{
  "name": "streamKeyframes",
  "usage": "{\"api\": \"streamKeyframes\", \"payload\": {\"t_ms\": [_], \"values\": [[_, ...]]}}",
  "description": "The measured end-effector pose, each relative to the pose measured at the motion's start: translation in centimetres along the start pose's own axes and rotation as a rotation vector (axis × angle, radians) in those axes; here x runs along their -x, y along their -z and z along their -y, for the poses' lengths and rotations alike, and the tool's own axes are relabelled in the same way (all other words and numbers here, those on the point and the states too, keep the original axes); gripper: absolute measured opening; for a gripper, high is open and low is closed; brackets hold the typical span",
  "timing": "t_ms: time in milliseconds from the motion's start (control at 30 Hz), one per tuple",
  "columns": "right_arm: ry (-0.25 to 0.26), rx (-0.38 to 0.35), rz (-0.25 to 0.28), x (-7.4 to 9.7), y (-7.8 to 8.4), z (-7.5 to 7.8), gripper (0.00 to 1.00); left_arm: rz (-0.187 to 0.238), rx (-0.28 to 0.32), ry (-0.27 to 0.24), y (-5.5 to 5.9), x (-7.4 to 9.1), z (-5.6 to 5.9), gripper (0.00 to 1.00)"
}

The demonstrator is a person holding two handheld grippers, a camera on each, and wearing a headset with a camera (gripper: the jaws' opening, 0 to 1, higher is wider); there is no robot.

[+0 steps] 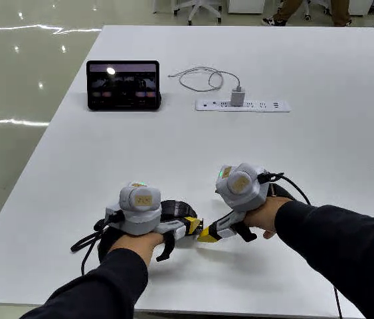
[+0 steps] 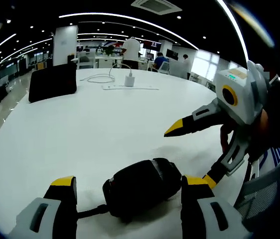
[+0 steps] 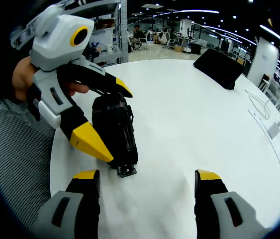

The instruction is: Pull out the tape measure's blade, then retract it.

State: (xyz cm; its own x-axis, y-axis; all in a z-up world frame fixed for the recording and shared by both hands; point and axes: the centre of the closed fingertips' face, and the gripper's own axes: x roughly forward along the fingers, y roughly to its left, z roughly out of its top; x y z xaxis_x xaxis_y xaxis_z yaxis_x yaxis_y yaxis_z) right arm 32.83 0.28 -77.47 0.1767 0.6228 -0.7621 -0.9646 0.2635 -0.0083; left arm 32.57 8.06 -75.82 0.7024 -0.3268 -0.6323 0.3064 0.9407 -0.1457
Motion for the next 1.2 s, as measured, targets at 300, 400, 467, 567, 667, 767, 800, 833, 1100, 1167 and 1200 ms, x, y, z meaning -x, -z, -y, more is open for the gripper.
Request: {"api": "streamKeyframes", "payload": {"t_ms": [300, 400, 467, 567, 667, 767, 800, 833, 1100, 1167, 1200], "values": [[0.021, -0.057, 0.036, 1.7, 1.4, 0.0, 0.79, -0.016, -0.143, 0.120, 0.0, 0.4, 1.3, 1.00], [0.031, -0.082, 0.063, 2.6, 1.7, 0.0, 0.82, -0.023, -0.184, 0.162, 0.2, 0.9, 1.4, 1.00], [0.047, -0.087, 0.064, 3.2, 2.5, 0.2, 0.84, -0.015, -0.186, 0.186, 0.2, 1.3, 1.0, 1.00], [0.058, -0.100, 0.062, 3.9, 3.6, 0.0, 0.86, -0.012, -0.183, 0.217, 0.2, 1.9, 0.3, 1.00], [0.072, -0.122, 0.068, 4.5, 4.4, 0.1, 0.88, -0.048, -0.193, 0.224, 1.1, 2.3, -0.9, 1.00], [0.077, -0.162, 0.097, 5.3, 4.9, 0.1, 0.91, -0.047, -0.226, 0.267, 1.6, 3.0, -1.4, 1.00], [0.082, -0.166, 0.102, 5.6, 5.0, 0.2, 0.93, -0.049, -0.235, 0.270, 1.7, 3.2, -1.6, 1.00], [0.092, -0.169, 0.104, 5.7, 5.1, 0.3, 0.96, -0.042, -0.241, 0.274, 1.7, 3.5, -1.6, 1.00], [0.157, -0.172, 0.148, 9.3, 6.9, 1.0, 1.00, -0.022, -0.206, 0.247, 1.8, 5.8, -3.9, 1.00], [0.174, -0.180, 0.158, 10.2, 7.4, 1.0, 1.00, -0.003, -0.187, 0.253, 1.9, 6.4, -4.0, 1.00], [0.178, -0.194, 0.159, 10.8, 8.0, 1.0, 1.00, -0.010, -0.175, 0.246, 2.3, 6.7, -4.4, 1.00]]}}
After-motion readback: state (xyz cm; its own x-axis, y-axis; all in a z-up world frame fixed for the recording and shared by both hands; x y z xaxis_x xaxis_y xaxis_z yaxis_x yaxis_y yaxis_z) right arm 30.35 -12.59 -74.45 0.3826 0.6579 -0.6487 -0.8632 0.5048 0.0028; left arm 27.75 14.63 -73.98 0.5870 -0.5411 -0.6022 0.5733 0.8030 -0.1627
